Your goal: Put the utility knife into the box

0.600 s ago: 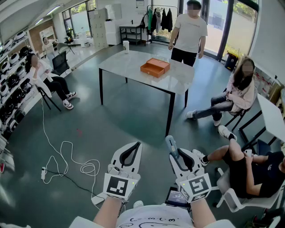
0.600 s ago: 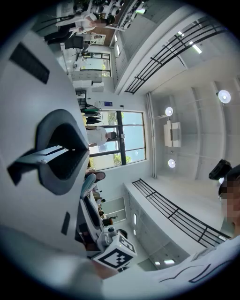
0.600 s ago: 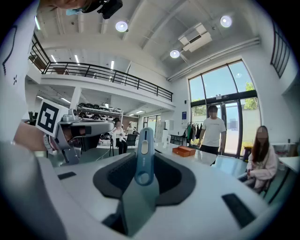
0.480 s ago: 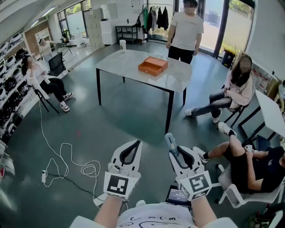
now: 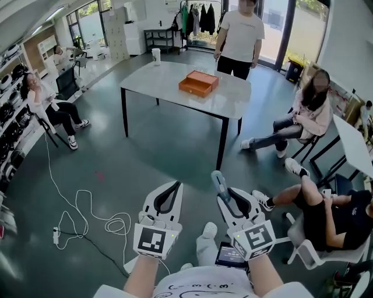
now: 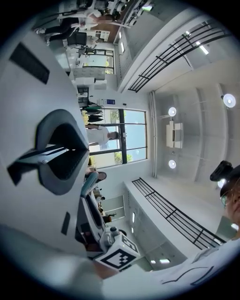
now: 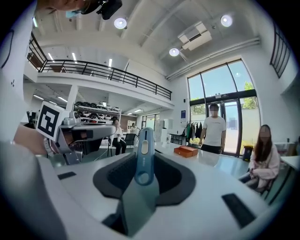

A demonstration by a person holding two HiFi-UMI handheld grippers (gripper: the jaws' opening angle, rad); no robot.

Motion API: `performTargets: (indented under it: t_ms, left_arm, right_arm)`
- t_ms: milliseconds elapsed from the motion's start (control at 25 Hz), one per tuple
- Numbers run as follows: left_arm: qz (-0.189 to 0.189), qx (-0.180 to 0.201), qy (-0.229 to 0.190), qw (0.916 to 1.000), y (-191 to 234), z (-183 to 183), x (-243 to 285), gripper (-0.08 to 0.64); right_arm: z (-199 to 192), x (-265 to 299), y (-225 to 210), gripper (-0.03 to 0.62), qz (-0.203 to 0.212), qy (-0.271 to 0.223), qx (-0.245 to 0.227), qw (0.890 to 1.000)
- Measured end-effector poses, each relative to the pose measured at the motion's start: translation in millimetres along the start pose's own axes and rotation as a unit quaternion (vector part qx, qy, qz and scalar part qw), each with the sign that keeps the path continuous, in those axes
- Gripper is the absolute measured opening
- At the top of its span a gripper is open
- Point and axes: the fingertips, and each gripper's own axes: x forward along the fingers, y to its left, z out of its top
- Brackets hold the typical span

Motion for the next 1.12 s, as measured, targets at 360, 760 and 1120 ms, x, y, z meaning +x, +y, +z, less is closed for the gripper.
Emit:
performTargets:
  t_ms: [360,760,1120]
  left_arm:
    - [0.020,0.009,0.011,0.9997,50,-15,67,0.015]
    - [0.022,0.008,0.021,0.9995,88,-32,196,0.015]
    - [0.038,0.007,0.025,0.9990,121,-45,282,0.015]
  right_arm:
    - [2,80,-46,0.130,0.022,-0.008,0.003,1.000]
    - [9,173,-142,0.130,0.040,-0.007,0.009,0.999]
    - [18,237,-207,0.132,0.054,-0.010,0.015,0.998]
